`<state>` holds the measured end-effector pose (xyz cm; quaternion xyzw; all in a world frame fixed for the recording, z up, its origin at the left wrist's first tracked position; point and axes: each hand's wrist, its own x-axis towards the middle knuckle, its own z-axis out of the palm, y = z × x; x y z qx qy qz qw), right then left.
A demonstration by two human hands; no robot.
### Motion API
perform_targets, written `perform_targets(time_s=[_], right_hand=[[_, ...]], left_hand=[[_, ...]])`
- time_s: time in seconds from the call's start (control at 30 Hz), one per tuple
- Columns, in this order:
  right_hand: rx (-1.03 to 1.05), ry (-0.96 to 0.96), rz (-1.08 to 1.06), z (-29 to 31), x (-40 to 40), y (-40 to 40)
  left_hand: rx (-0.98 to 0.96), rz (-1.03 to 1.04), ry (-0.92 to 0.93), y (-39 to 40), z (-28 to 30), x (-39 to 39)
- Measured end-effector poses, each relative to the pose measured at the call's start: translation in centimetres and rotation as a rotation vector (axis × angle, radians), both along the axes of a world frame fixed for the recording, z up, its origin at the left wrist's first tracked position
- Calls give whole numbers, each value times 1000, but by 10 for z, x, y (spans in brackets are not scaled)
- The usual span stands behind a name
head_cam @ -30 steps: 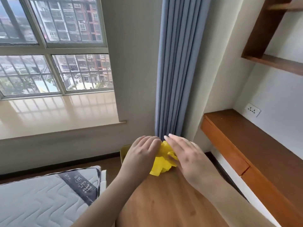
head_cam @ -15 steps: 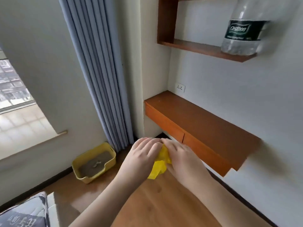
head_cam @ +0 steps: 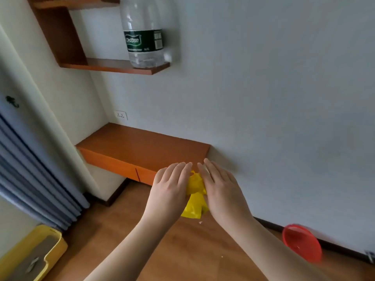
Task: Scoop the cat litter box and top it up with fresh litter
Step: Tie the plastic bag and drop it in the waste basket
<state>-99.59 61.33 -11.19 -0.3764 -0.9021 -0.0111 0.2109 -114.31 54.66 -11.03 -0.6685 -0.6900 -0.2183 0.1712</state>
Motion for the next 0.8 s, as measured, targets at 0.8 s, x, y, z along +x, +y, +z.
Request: perform_targets(time_s=[0.8], right_hand=[[-70, -219, -661, -79, 254, 134]], left_hand=[[-210, -554, 130, 238, -96, 232]])
